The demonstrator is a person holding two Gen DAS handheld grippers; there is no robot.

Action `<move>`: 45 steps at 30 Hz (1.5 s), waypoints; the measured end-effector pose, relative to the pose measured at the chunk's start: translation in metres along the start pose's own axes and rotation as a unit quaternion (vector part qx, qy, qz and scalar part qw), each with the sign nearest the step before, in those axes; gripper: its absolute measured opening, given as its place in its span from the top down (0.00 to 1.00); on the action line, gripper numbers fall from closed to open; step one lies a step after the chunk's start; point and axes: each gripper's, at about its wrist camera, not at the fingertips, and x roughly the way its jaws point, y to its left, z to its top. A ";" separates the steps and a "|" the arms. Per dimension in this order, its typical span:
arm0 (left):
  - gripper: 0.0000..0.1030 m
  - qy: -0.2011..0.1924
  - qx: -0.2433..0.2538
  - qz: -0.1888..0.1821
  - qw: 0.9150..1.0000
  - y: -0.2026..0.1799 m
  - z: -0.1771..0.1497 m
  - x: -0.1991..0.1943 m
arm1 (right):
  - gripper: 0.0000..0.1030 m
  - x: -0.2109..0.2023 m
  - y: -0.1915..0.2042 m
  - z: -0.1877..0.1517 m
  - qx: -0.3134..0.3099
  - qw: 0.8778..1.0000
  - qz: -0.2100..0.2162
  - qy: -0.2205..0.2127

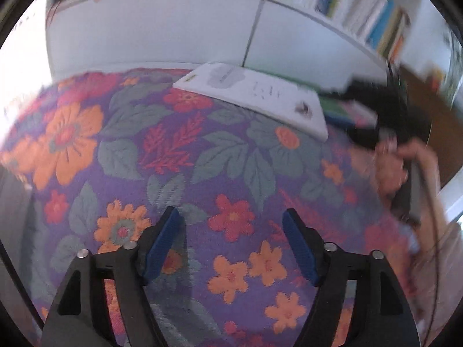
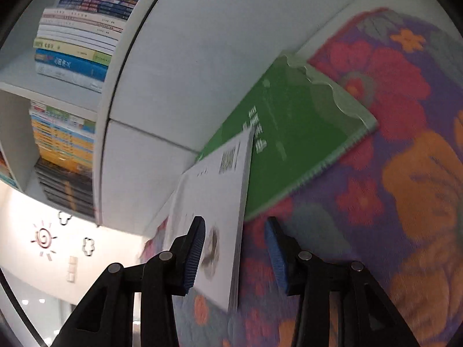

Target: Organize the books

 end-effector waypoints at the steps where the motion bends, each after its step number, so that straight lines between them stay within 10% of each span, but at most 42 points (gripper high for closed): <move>1: 0.25 0.003 0.010 0.007 1.000 -0.003 0.000 0.001 | 0.54 0.002 0.006 -0.002 -0.010 1.000 -0.006 -0.006; 5: 0.22 0.001 0.001 -0.009 1.000 0.002 0.000 0.000 | 0.42 0.010 0.026 -0.010 -0.061 0.998 -0.026 -0.024; 10: 0.20 0.000 -0.002 -0.014 1.000 0.002 0.001 0.002 | 0.43 0.013 0.021 -0.004 0.021 0.999 -0.028 -0.009; 13: 0.20 0.001 -0.001 -0.013 1.000 0.001 0.000 0.002 | 0.44 0.017 0.008 0.006 0.107 0.993 -0.009 -0.043; 18: 0.20 0.000 -0.003 -0.016 1.000 0.002 0.000 0.004 | 0.42 0.027 0.022 0.003 0.076 0.991 -0.023 -0.106; 23: 0.20 -0.001 -0.006 -0.018 1.000 0.002 0.001 0.004 | 0.76 0.042 0.038 -0.010 0.035 0.990 -0.032 -0.134; 35: 0.20 -0.004 -0.075 -0.039 0.996 0.022 0.001 -0.008 | 0.84 0.006 0.003 -0.055 0.165 0.980 0.065 -0.091; 45: 0.22 0.004 -0.072 -0.038 0.997 0.014 -0.027 -0.065 | 0.82 -0.088 -0.027 -0.182 0.211 0.971 0.101 0.046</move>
